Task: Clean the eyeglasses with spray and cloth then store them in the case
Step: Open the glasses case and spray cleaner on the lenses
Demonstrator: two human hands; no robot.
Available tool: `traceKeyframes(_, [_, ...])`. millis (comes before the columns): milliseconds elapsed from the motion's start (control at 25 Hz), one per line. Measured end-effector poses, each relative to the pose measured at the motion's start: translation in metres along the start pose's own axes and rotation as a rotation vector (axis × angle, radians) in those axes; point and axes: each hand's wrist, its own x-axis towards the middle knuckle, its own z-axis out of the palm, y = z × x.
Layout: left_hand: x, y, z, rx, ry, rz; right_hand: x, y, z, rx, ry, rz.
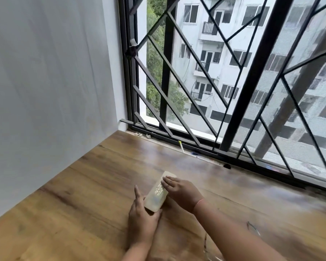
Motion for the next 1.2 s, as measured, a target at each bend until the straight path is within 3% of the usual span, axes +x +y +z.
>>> traceKeyframes(280, [0.000,0.013,-0.009,-0.088,0.018,-0.041,-0.003,0.006,-0.004,-0.111,0.107,-0.134])
traceKeyframes(400, [0.000,0.014,-0.011,-0.118,0.023,-0.066,0.003,0.009,-0.020,-0.132,0.053,-0.114])
traceKeyframes(560, [0.001,0.018,-0.015,-0.163,0.016,-0.112,0.018,0.017,-0.039,-0.142,-0.191,-0.176])
traceKeyframes(880, [0.004,0.019,-0.015,-0.104,-0.052,-0.198,0.047,0.011,-0.068,-0.115,-0.318,-0.170])
traceKeyframes(1200, [0.004,0.032,-0.017,0.109,-0.111,-0.290,0.087,0.004,-0.073,-0.058,-0.417,0.042])
